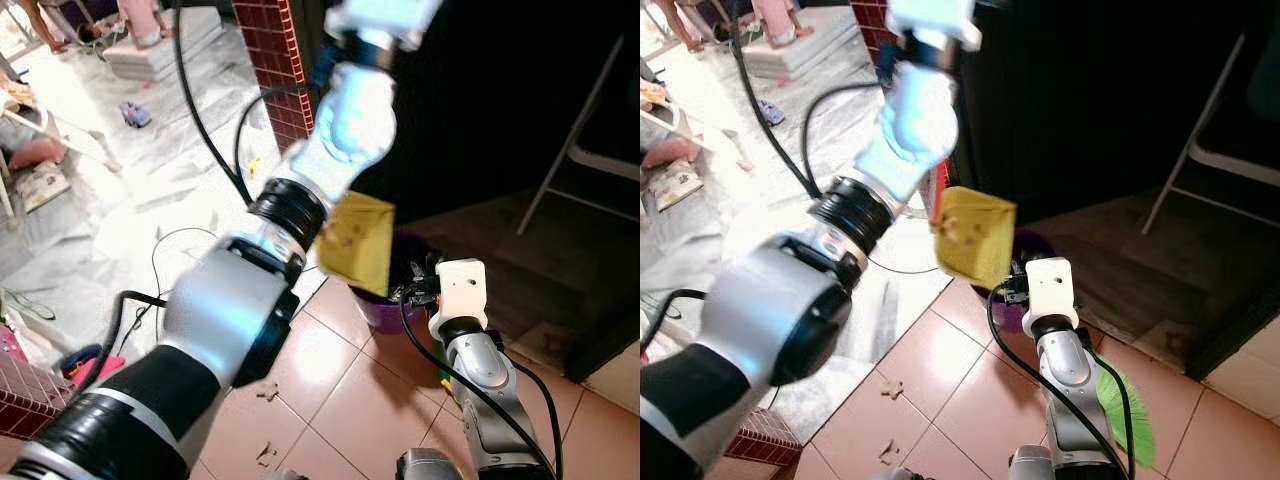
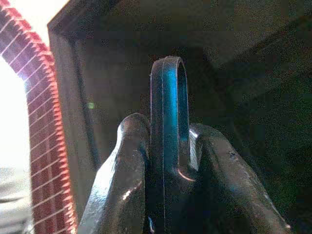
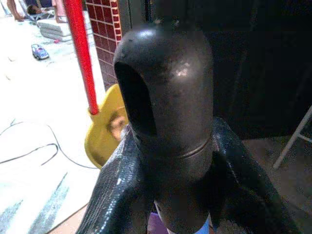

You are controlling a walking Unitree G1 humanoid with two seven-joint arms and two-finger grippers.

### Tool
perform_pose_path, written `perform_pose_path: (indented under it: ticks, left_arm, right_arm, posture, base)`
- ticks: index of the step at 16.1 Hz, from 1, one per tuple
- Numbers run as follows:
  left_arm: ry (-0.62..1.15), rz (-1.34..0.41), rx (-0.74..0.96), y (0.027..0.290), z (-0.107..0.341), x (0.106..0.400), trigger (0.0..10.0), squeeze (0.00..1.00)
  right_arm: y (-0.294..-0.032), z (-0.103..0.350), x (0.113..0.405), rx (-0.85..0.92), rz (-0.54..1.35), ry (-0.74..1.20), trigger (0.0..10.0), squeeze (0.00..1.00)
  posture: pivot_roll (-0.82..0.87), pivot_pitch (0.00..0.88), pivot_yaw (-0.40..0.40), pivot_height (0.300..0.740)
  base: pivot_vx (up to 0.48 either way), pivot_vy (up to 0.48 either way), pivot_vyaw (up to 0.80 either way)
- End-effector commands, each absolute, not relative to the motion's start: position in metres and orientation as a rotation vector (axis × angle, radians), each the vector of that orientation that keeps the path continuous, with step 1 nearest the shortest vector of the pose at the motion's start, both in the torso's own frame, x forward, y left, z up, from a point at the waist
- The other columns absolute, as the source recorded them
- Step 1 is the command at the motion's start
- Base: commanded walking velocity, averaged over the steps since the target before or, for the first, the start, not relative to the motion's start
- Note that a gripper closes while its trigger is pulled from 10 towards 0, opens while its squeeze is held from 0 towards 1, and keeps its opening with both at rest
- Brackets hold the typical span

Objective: Sweep floor

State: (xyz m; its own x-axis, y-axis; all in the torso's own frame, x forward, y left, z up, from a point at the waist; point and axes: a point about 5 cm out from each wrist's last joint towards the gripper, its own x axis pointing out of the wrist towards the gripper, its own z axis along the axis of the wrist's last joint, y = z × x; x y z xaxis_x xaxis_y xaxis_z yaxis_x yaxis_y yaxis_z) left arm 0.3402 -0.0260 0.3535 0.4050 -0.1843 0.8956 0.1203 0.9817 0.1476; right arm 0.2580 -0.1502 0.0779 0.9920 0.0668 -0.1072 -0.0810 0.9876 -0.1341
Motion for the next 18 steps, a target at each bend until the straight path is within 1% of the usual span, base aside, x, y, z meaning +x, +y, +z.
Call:
perform_pose_path:
  ticks: [1, 2, 5, 7, 9, 11, 13, 14, 15, 16, 17, 18]
  left_arm:
    - [-1.239, -0.221, 0.099, -0.026, 0.362, 0.332, 10.0, 0.0]
    - [-1.247, -0.239, 0.108, -0.03, 0.358, 0.33, 10.0, 0.0]
    - [-1.343, -0.344, 0.172, -0.048, 0.344, 0.313, 10.0, 0.0]
    - [-1.383, -0.432, 0.198, -0.059, 0.33, 0.301, 10.0, 0.0]
    - [-1.375, -0.472, 0.189, -0.066, 0.321, 0.295, 10.0, 0.0]
    - [-1.344, -0.451, 0.162, -0.067, 0.318, 0.296, 10.0, 0.0]
    - [-1.326, -0.465, 0.143, -0.072, 0.312, 0.292, 10.0, 0.0]
    - [-1.217, -0.452, 0.088, -0.071, 0.307, 0.299, 10.0, 0.0]
    - [-1.024, -0.331, 0.007, -0.061, 0.305, 0.321, 10.0, 0.0]
    - [-1.252, -0.493, 0.107, -0.076, 0.306, 0.293, 10.0, 0.0]
    - [-1.265, -0.53, 0.105, -0.08, 0.301, 0.287, 10.0, 0.0]
    - [-1.243, -0.525, 0.108, -0.08, 0.296, 0.289, 10.0, 0.0]
  right_arm:
    - [-0.127, 0.042, 0.242, 0.075, 0.119, 0.286, 10.0, 0.0]
    - [-0.127, 0.042, 0.242, 0.074, 0.116, 0.282, 10.0, 0.0]
    - [-0.127, 0.043, 0.244, 0.069, 0.117, 0.276, 10.0, 0.0]
    - [-0.128, 0.043, 0.245, 0.065, 0.12, 0.272, 10.0, 0.0]
    - [-0.128, 0.042, 0.246, 0.062, 0.124, 0.274, 10.0, 0.0]
    - [-0.129, 0.042, 0.246, 0.06, 0.128, 0.277, 10.0, 0.0]
    - [-0.129, 0.041, 0.247, 0.057, 0.132, 0.28, 10.0, 0.0]
    - [-0.129, 0.041, 0.248, 0.055, 0.136, 0.282, 10.0, 0.0]
    - [-0.129, 0.04, 0.248, 0.055, 0.136, 0.283, 10.0, 0.0]
    - [-0.13, 0.039, 0.249, 0.053, 0.138, 0.288, 10.0, 0.0]
    - [-0.129, 0.039, 0.249, 0.049, 0.143, 0.29, 10.0, 0.0]
    - [-0.129, 0.04, 0.25, 0.047, 0.148, 0.288, 10.0, 0.0]
  posture:
    - [-0.27, 0.0, 0.299, 0.74]
    - [-0.27, 0.0, 0.3, 0.74]
    - [-0.27, 0.0, 0.297, 0.74]
    - [-0.26, 0.0, 0.291, 0.74]
    - [-0.26, 0.0, 0.291, 0.74]
    - [-0.26, 0.0, 0.286, 0.74]
    - [-0.26, 0.0, 0.282, 0.74]
    - [-0.26, 0.0, 0.283, 0.74]
    - [-0.26, 0.0, 0.284, 0.74]
    - [-0.25, 0.0, 0.271, 0.74]
    - [-0.25, 0.0, 0.272, 0.74]
    - [-0.25, 0.0, 0.27, 0.74]
  base:
    - [0.0, 0.0, 0.0]
    - [0.0, 0.0, 0.0]
    - [0.0, 0.0, 0.0]
    - [0.0, 0.0, 0.0]
    - [0.0, 0.0, 0.0]
    - [0.0, 0.0, 0.0]
    - [0.0, 0.0, 0.0]
    - [0.0, 0.0, 0.0]
    - [0.0, 0.0, 0.0]
    - [0.0, 0.0, 0.0]
    - [0.0, 0.0, 0.0]
    - [0.0, 0.0, 0.0]
